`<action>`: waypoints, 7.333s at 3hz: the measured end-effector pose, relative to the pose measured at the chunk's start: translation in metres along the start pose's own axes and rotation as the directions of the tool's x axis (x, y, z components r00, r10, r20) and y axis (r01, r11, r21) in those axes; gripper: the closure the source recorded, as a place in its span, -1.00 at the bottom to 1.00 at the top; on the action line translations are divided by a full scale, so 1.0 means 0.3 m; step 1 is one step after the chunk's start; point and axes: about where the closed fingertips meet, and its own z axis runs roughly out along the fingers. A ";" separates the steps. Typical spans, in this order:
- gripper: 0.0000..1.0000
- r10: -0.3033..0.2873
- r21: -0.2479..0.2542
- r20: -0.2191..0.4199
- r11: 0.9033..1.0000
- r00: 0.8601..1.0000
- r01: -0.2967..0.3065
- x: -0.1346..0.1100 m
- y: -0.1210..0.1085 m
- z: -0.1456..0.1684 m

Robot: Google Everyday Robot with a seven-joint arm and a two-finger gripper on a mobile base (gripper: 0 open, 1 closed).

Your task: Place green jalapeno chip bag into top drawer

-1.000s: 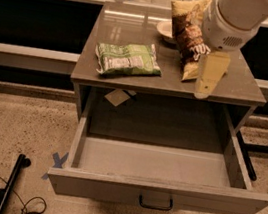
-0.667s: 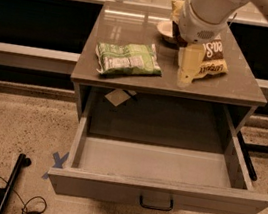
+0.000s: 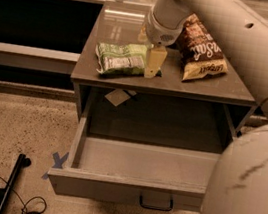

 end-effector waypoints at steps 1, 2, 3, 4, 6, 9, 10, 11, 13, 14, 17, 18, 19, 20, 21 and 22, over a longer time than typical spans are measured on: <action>-0.34 -0.011 -0.039 0.046 0.999 0.999 0.013 -0.051 -0.021 0.099; -0.34 -0.018 -0.059 0.070 0.998 0.997 0.022 -0.076 -0.010 0.142; 0.04 -0.021 -0.061 0.094 0.998 0.995 0.027 -0.084 0.012 0.144; 0.50 -0.032 -0.039 0.139 0.999 0.990 0.038 -0.093 0.040 0.090; 1.00 -0.110 -0.036 0.263 0.992 0.958 0.124 -0.328 0.150 0.206; 0.62 -0.110 -0.036 0.263 0.992 0.958 0.124 -0.336 0.130 0.156; 0.68 -0.110 -0.036 0.263 0.992 0.958 0.124 -0.337 0.130 0.154; 1.00 -0.110 -0.036 0.263 0.992 0.958 0.124 -0.337 0.130 0.154; 1.00 -0.110 -0.036 0.263 0.992 0.958 0.124 -0.337 0.130 0.154; 1.00 -0.110 -0.036 0.263 0.992 0.958 0.124 -0.337 0.130 0.154; -0.46 -0.110 -0.037 0.263 0.992 0.958 0.124 -0.337 0.130 0.154; -0.40 -0.115 -0.042 0.257 0.991 0.960 0.130 -0.332 0.128 0.154; 0.07 -0.135 -0.041 0.234 0.988 0.963 0.149 -0.328 0.120 0.137; 0.69 -0.159 -0.027 0.237 0.985 0.958 0.170 -0.321 0.123 0.089; 1.00 -0.175 -0.006 0.249 0.983 0.953 0.182 -0.301 0.135 0.034; 1.00 -0.151 0.017 0.232 0.988 0.961 0.151 -0.238 0.197 -0.084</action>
Offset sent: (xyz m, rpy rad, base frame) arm 0.0058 0.0405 -0.0430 0.0539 0.0887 0.0709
